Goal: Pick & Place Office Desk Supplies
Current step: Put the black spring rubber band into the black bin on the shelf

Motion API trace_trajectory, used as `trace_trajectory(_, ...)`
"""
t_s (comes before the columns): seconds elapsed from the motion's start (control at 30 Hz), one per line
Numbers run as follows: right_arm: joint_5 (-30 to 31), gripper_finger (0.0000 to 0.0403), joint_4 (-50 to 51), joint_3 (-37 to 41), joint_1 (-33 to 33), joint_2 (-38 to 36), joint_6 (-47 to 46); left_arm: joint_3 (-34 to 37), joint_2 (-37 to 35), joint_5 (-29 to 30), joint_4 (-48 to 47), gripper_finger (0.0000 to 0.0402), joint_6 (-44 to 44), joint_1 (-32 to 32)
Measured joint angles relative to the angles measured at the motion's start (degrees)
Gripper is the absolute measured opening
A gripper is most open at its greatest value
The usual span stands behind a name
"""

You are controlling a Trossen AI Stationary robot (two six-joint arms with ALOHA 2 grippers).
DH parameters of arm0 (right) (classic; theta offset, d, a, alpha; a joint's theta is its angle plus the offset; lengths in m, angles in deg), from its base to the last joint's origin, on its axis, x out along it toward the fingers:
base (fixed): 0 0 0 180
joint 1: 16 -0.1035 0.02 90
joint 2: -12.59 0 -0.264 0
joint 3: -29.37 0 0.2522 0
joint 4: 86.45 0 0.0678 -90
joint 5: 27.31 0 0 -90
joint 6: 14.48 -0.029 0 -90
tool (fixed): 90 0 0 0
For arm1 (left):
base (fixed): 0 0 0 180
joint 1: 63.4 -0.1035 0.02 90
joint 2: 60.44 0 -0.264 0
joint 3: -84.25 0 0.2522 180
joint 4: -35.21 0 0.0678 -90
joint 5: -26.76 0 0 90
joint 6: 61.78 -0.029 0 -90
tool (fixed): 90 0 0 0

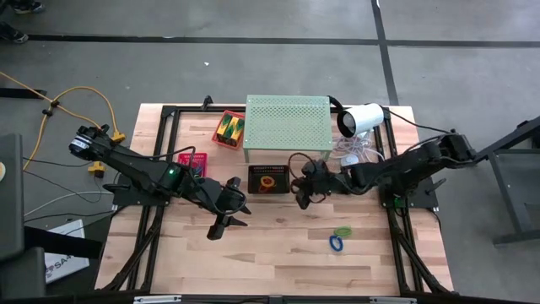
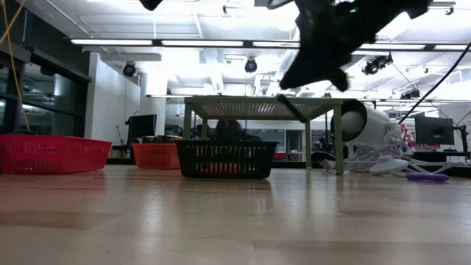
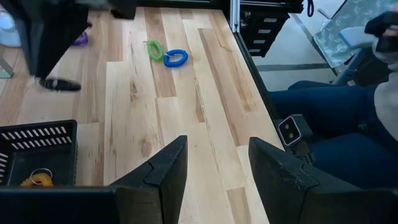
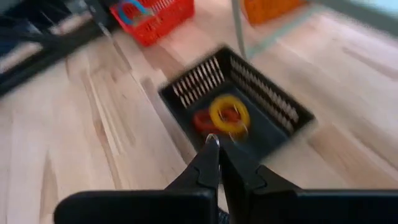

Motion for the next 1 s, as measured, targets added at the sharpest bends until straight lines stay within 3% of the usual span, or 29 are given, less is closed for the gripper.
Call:
trace_trajectory(0.23, -1.10, 0.0003, -18.57, -0.41, 3.55, 8.95, 8.66, 0.00, 0.00, -0.01, -0.01, 0.0166, 0.00, 0.01)
trace_trajectory(0.37, -3.46, 0.0003, -22.92, -2.82, 5.06, 13.57, 10.24, 0.00, 0.00, 0.00, -0.01, 0.0166, 0.00, 0.01)
trace_trajectory(0.6, -4.47, 0.0003, -22.52, -5.06, 6.15, 18.00, 9.90, 0.00, 0.00, 0.00, 0.05, 0.0166, 0.00, 0.00)
trace_trajectory(1.0, -4.09, 0.0003, -16.35, -5.07, 6.13, 18.04, 7.19, 0.00, 0.00, 0.01, 0.05, 0.0166, 0.00, 0.01)
